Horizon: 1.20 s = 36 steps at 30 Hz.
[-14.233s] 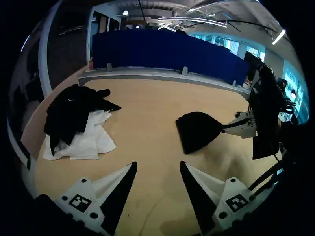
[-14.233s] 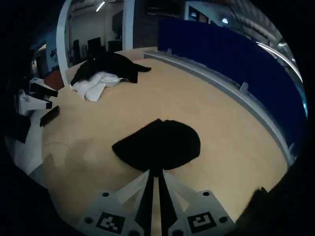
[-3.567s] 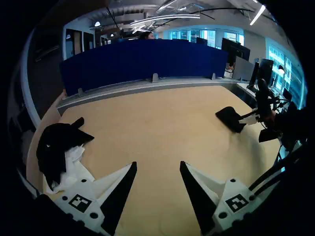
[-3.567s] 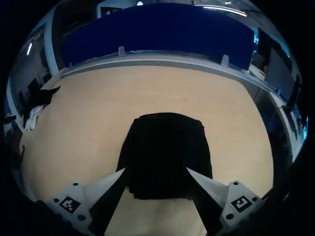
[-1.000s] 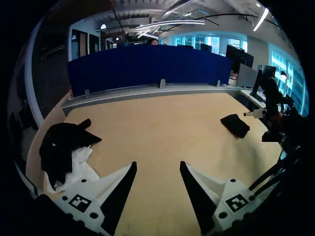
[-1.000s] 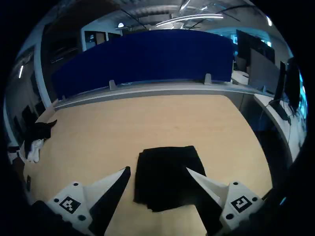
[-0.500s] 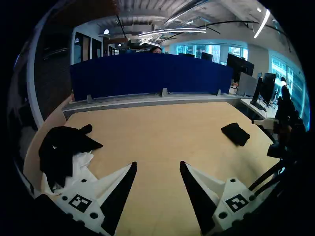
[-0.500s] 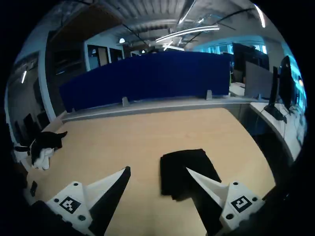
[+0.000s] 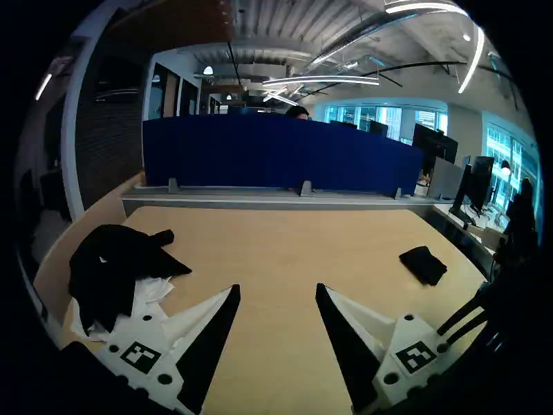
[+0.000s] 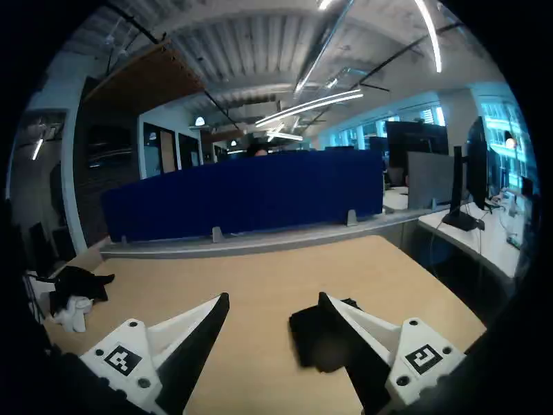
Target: Fold towel
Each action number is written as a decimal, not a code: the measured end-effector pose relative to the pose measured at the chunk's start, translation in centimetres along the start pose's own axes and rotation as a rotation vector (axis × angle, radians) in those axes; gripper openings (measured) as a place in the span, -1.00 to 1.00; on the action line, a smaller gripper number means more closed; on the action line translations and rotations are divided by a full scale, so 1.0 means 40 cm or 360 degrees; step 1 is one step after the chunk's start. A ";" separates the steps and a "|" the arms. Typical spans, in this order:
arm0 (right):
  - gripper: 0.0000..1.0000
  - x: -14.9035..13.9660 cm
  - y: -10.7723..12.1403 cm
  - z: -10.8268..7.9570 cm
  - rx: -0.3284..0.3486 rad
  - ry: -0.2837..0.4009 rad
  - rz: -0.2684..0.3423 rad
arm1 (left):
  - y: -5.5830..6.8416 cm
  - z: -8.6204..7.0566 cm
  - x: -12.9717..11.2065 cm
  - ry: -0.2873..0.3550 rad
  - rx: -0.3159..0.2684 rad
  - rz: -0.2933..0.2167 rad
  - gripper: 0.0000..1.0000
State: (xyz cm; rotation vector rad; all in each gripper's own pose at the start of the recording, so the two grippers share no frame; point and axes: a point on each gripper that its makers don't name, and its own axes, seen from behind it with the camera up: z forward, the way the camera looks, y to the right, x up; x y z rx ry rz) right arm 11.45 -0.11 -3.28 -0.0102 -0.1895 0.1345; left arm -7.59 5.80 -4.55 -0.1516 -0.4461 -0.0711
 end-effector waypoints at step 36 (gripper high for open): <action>1.00 0.057 -0.103 -0.029 -0.0051 0.0028 0.0127 | -0.127 0.025 0.046 0.0689 0.0292 0.0161 0.60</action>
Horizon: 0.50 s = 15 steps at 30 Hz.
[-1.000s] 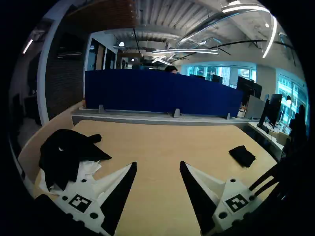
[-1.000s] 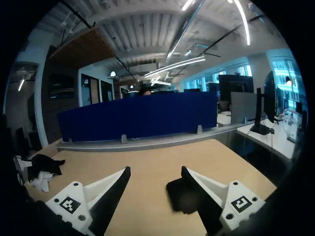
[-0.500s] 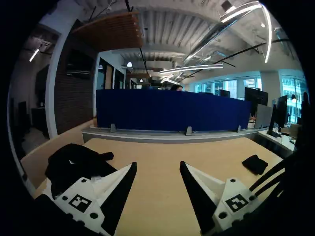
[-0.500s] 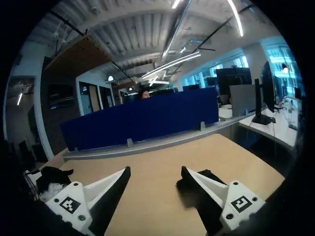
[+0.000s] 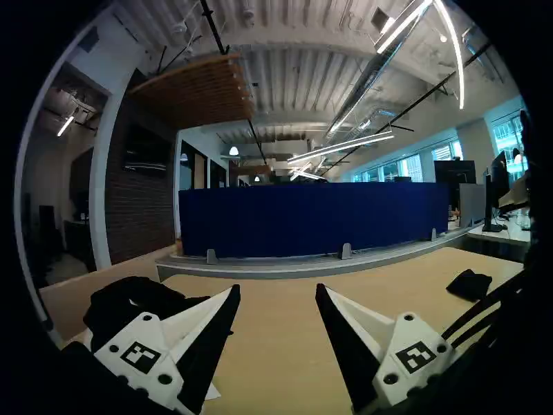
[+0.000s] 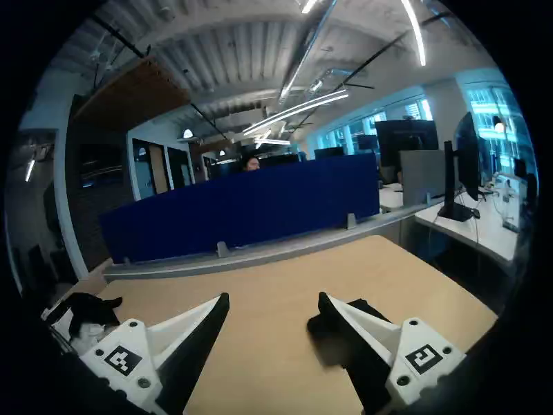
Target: Fold towel
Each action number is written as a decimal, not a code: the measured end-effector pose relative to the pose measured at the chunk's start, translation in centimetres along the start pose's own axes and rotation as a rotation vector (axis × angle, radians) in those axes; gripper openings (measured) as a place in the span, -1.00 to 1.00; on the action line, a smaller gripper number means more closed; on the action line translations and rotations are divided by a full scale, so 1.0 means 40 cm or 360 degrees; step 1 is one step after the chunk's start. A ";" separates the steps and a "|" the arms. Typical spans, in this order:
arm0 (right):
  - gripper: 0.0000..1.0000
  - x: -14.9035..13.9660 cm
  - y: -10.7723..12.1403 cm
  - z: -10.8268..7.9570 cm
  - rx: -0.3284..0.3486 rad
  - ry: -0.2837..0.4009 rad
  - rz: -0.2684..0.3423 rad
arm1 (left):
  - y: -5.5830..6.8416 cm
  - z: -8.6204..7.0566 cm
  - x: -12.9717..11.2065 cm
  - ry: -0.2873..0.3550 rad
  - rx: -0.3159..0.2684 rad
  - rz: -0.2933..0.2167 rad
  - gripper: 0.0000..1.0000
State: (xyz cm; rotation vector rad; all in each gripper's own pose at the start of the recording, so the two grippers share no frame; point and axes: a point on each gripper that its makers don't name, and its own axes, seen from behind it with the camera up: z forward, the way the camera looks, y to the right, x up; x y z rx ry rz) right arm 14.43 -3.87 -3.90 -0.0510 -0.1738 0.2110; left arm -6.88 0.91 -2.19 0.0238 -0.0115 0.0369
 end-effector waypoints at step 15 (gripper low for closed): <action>1.00 -0.030 -0.009 0.035 0.0015 0.0061 -0.0019 | -0.012 0.033 -0.132 0.0084 0.0019 -0.0036 0.60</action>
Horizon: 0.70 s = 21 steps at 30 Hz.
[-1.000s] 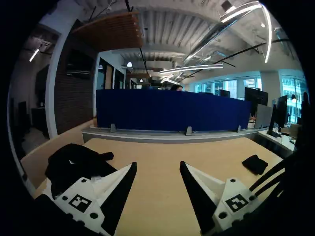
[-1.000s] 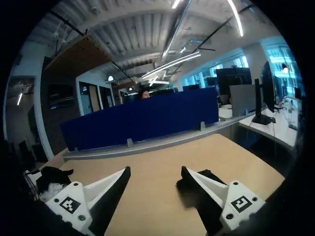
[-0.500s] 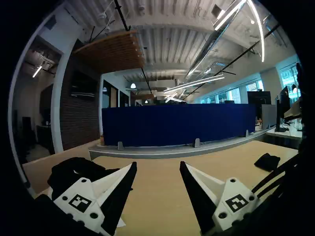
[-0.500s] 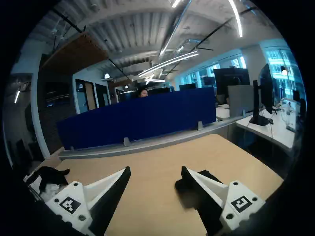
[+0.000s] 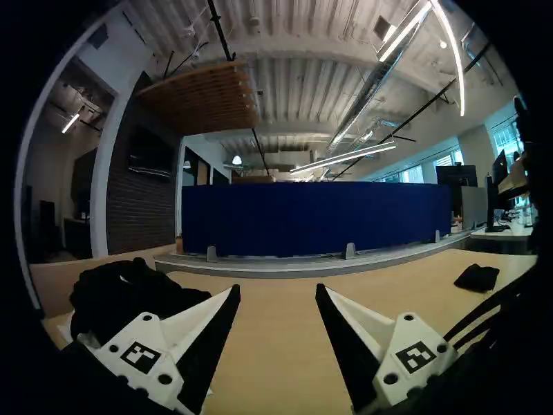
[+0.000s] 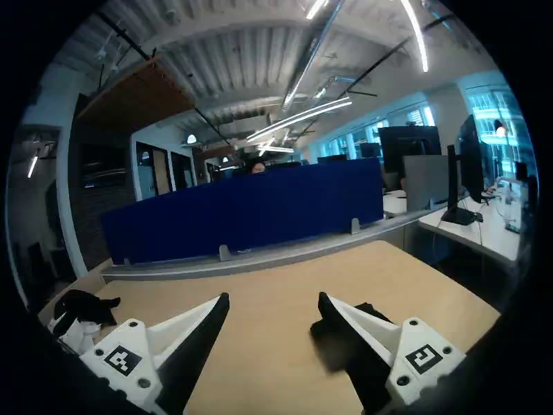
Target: Fold towel
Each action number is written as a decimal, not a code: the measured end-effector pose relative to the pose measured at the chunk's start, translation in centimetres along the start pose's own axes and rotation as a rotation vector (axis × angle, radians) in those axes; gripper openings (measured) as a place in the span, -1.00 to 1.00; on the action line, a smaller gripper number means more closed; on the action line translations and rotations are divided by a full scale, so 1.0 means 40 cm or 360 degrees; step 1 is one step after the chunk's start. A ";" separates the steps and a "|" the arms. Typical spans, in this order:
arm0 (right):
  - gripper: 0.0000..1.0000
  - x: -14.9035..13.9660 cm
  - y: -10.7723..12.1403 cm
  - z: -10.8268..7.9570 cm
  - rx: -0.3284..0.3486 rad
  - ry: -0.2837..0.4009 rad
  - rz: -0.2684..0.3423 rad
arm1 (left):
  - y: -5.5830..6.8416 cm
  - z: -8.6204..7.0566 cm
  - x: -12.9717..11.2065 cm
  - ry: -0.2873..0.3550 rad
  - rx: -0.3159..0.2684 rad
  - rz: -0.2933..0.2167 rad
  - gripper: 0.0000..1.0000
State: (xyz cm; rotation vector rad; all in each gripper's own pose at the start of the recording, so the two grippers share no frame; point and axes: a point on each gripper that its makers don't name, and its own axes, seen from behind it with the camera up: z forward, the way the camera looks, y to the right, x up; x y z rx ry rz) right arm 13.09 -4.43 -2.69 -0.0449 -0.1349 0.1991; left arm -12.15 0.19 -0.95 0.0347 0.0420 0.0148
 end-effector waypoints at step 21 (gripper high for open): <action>1.00 0.010 -0.035 0.036 0.0067 0.0003 -0.0014 | -0.008 0.012 -0.088 -0.0066 0.0006 -0.0010 0.61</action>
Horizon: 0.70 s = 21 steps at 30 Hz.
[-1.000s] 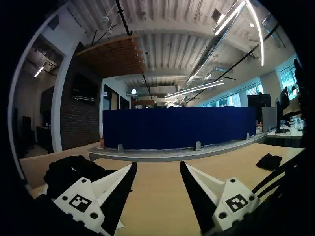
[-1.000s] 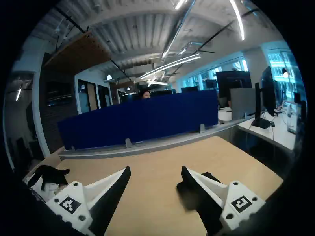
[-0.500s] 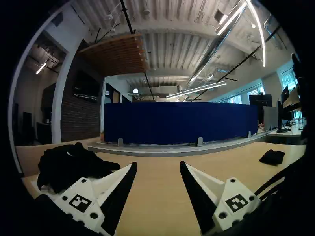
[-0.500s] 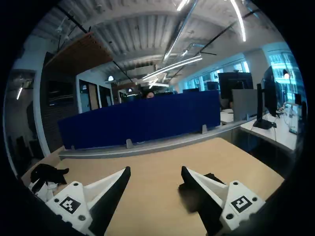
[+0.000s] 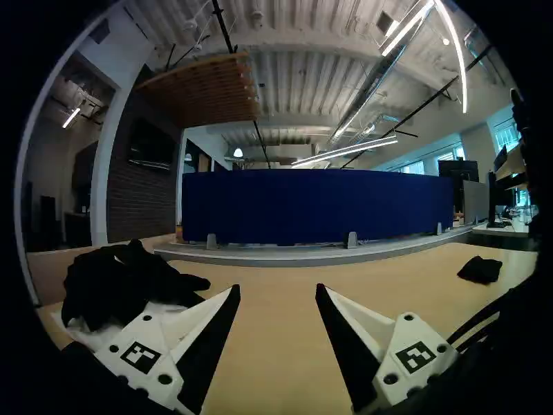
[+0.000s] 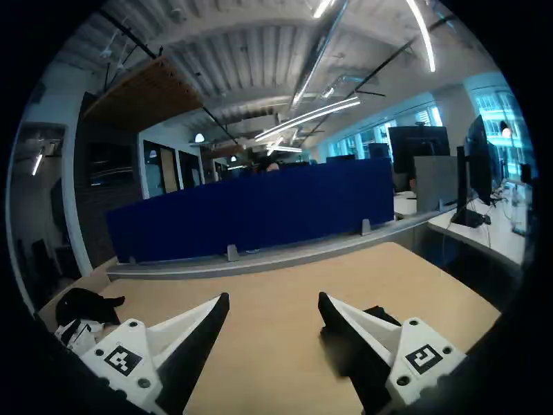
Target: Fold towel
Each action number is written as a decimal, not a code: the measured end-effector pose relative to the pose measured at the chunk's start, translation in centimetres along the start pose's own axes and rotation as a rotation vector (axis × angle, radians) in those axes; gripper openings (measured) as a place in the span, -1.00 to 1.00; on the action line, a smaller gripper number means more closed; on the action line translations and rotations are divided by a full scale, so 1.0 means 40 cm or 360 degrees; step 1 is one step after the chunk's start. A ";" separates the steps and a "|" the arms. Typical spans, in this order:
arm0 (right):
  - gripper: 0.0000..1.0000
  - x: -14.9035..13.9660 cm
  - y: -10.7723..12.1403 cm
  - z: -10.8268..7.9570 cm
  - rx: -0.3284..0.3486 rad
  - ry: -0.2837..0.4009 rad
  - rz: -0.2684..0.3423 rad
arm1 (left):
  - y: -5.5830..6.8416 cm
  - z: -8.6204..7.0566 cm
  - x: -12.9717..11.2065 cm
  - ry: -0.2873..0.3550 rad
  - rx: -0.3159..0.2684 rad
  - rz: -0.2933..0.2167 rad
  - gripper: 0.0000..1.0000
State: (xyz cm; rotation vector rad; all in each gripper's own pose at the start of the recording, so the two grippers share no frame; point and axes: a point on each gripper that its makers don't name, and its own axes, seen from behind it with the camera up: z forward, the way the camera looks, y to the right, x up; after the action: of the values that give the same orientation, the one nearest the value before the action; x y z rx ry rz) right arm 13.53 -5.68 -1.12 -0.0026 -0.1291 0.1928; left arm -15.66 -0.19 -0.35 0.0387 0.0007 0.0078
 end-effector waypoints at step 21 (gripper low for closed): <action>0.99 0.077 0.112 -0.076 0.0027 0.0180 0.0000 | -0.001 0.007 -0.025 -0.0080 0.0006 0.0003 0.73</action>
State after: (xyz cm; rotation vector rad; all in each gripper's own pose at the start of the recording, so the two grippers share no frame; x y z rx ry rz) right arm 16.05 -0.66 -3.79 0.0035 -0.0147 0.1936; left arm -16.67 -0.24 -0.05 0.0430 -0.0497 0.0085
